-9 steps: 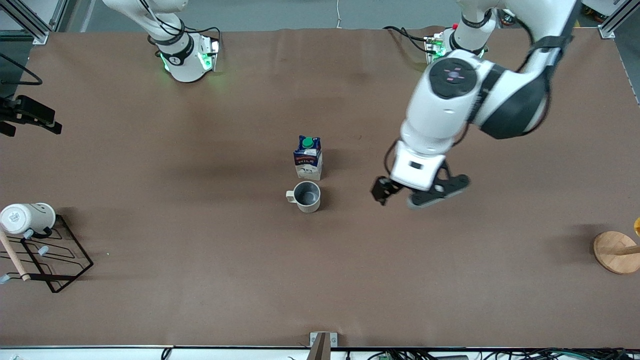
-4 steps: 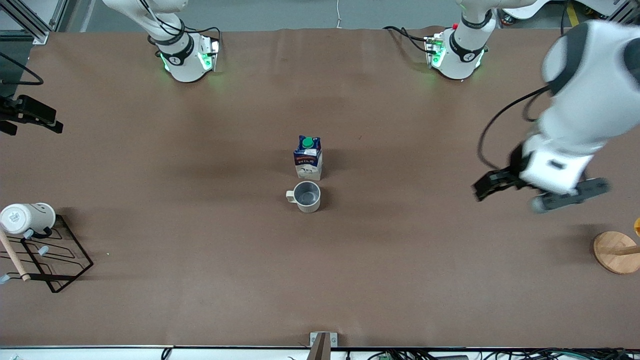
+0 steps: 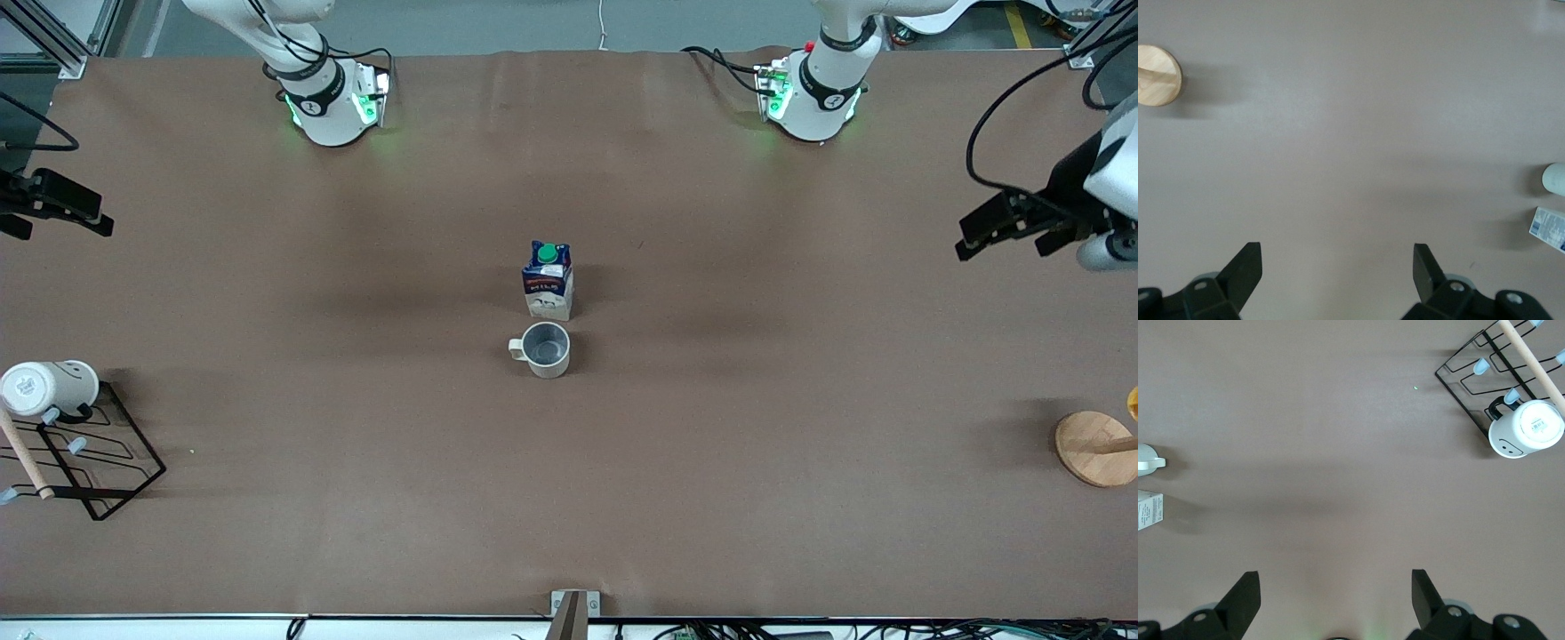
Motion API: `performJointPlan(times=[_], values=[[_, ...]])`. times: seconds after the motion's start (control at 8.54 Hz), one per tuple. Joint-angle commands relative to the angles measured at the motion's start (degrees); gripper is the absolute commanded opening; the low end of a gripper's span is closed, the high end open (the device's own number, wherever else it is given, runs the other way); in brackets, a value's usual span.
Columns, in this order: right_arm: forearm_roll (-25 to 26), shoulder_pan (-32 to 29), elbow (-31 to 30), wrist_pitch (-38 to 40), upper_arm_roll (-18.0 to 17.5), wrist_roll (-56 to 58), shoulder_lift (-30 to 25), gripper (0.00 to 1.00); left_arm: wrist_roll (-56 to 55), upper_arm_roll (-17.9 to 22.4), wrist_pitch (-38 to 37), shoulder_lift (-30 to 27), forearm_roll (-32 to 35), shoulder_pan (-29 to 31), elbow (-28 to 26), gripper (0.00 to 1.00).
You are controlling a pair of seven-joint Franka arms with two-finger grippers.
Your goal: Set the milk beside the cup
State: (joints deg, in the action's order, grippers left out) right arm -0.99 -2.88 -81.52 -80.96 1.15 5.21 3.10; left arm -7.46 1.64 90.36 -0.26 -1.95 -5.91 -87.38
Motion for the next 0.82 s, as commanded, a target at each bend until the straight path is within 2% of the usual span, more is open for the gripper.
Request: performJointPlan(times=[0.0, 0.12, 0.23, 0.35, 0.47, 0.7], values=[[-0.06, -0.02, -0.57, 0.46, -0.18, -0.9, -0.9, 1.0, 1.4, 0.55, -0.19, -0.46, 0.1, -0.16, 0.96, 1.0], [-0.06, -0.02, -0.57, 0.54, -0.09, -0.9, -1.08, 1.0, 2.53, 0.47, -0.45, -1.23, 0.1, -0.07, 1.24, 1.0], [-0.06, -0.02, -0.57, 0.54, -0.09, -0.9, -1.08, 1.0, 9.15, 0.81, -1.06, -1.58, 0.19, -0.16, 0.64, 1.0], [-0.06, 0.07, -0.57, 0.54, -0.09, -0.9, -1.08, 1.0, 11.22, 0.9, -1.94, -2.72, 0.97, -0.16, -1.19, 1.0], [-0.06, 0.07, -0.57, 0.54, -0.09, -0.9, -1.08, 1.0, 11.85, 0.82, -1.95, -2.99, 3.15, -0.07, -1.39, 1.0], [-0.06, 0.07, -0.66, 0.54, -0.18, -0.9, -0.99, 1.0, 9.05, 0.82, -1.86, -2.64, 3.09, -0.16, -0.86, 1.0]])
